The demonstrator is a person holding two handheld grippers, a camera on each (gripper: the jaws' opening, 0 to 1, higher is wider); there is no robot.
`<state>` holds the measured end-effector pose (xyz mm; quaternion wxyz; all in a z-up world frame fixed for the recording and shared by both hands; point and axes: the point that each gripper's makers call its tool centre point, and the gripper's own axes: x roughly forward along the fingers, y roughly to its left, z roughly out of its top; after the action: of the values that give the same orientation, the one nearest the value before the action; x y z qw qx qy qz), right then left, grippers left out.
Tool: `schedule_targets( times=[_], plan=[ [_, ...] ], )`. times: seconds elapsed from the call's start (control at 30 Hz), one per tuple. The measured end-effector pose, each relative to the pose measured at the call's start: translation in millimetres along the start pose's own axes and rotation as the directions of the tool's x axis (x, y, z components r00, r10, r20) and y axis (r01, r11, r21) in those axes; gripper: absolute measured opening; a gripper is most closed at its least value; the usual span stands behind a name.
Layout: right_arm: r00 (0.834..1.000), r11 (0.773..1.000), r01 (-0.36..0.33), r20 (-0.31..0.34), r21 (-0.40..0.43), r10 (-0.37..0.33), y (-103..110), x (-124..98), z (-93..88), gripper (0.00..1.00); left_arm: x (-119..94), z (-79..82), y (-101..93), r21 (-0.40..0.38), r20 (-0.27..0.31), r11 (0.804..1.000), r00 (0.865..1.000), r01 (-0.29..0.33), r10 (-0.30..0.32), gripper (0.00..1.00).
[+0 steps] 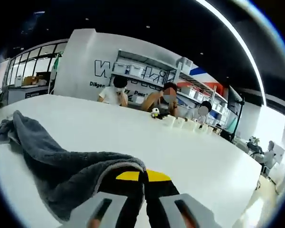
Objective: Fold the towel on the table until its edges align and the towel forms a compact rectangular stack.
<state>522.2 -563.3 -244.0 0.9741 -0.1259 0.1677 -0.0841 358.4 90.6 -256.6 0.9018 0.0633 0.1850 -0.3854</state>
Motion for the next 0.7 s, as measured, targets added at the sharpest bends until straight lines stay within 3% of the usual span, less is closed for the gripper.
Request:
schedule_targets(
  times=[0.17, 0.27, 0.33, 0.53, 0.7],
  plan=[
    [0.998, 1.0, -0.026, -0.053, 0.002, 0.027, 3, 5, -22.3, 0.03, 1, 1.3, -0.4, 0.002, 0.001, 1.0, 1.0, 0.002, -0.002, 0.99],
    [0.998, 1.0, -0.018, -0.055, -0.021, 0.016, 1, 3, -25.9, 0.16, 1, 2.0, -0.6, 0.004, 0.001, 1.0, 1.0, 0.003, -0.003, 0.99],
    [0.999, 0.999, -0.02, -0.049, -0.032, 0.018, 1, -1, -23.7, 0.18, 1, 2.3, -0.9, 0.003, 0.001, 1.0, 1.0, 0.003, -0.003, 0.99],
    [0.998, 0.999, -0.001, 0.056, -0.044, 0.004, 0, -33, 2.7, 0.26, -2, 3.7, -0.4, 0.001, 0.008, 1.0, 1.0, 0.0, 0.0, 0.99],
    [0.981, 0.997, -0.078, 0.177, -0.03, 0.082, 24, -66, 28.2, 0.34, -3, 3.5, -1.1, -0.002, 0.014, 1.0, 1.0, -0.001, 0.001, 0.99]
  ],
)
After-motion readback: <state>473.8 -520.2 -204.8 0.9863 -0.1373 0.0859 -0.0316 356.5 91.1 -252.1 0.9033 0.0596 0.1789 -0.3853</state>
